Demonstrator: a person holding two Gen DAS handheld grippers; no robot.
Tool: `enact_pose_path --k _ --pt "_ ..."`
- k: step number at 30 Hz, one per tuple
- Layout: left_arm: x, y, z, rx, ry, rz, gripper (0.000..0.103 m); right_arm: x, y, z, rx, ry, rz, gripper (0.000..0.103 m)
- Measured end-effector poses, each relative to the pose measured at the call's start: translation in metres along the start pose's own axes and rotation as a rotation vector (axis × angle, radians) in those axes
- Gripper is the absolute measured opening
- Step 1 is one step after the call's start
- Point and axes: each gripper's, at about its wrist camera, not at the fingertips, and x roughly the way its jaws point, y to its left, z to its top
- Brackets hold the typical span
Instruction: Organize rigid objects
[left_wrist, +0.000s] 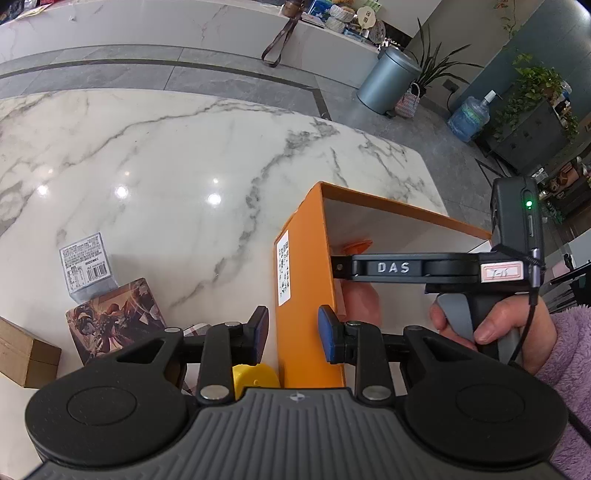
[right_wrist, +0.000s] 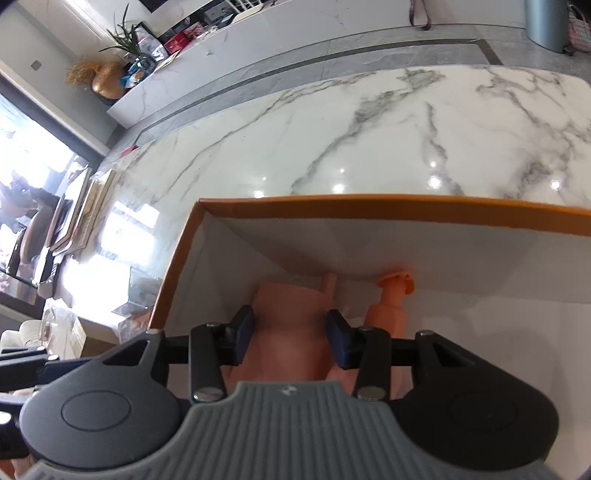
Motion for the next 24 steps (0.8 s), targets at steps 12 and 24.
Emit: enact_pose_path --k 12,24 --pt "-0.009 -0.003 -0.008 0.009 0.0 -0.009 0.033 -0.05 0.004 -0.027 -0.008 -0.053 -0.104 0.05" --pt "-0.048 0.018 -0.029 -0.027 -0.04 0.048 0.033 -0.025 0.01 -0.051 -0.265 0.108 -0.242 0.037"
